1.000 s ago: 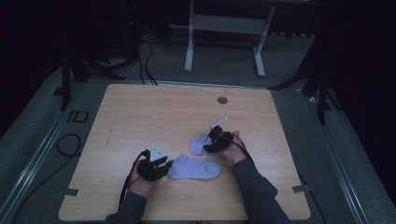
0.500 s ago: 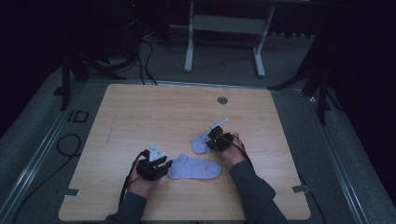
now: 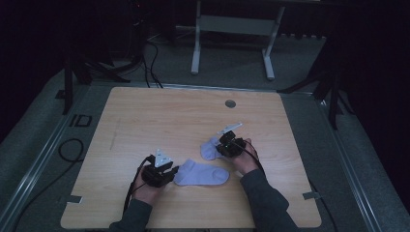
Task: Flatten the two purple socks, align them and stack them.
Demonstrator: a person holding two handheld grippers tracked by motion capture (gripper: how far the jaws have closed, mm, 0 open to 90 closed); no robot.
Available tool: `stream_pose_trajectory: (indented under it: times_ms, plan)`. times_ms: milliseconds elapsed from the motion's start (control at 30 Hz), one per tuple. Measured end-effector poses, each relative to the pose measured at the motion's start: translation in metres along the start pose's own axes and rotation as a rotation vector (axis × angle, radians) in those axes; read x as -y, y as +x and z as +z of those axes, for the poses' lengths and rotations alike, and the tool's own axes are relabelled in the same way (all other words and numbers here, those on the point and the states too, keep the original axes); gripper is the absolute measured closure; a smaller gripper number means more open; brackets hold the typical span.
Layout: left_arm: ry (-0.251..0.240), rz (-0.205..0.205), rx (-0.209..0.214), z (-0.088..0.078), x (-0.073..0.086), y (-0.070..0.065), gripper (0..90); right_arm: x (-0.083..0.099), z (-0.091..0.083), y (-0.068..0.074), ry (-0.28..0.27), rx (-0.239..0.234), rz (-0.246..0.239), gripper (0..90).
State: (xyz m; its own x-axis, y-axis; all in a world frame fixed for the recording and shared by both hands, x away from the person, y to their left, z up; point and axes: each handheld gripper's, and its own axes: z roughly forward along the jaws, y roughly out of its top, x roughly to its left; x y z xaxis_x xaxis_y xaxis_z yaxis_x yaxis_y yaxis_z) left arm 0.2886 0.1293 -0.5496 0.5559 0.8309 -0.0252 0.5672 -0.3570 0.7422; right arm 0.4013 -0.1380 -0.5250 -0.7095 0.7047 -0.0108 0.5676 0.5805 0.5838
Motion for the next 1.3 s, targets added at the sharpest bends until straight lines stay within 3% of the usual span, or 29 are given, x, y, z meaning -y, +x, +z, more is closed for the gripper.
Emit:
stream_pose_trajectory:
  times_ms: [400, 800, 933, 1067, 1300]
  plan:
    - [-0.001, 0.001, -0.002, 0.0, 0.0, 0.0, 67.1, -0.001, -0.028, 0.01, -0.062, -0.005, -0.02, 86.0]
    - [-0.02, -0.009, -0.011, -0.005, 0.0, 0.002, 65.8, -0.002, -0.059, 0.045, -0.124, -0.032, -0.105, 85.6]
    - [-0.034, -0.017, -0.014, -0.008, -0.001, 0.004, 65.8, -0.002, -0.06, 0.058, -0.124, -0.054, -0.13, 85.4]
    - [-0.051, -0.034, -0.019, -0.013, 0.0, 0.007, 64.8, -0.003, -0.052, 0.08, -0.107, -0.083, -0.181, 85.0]
    - [-0.078, -0.064, -0.026, -0.021, 0.0, 0.013, 64.4, -0.007, -0.043, 0.095, -0.085, -0.113, -0.2, 84.3]
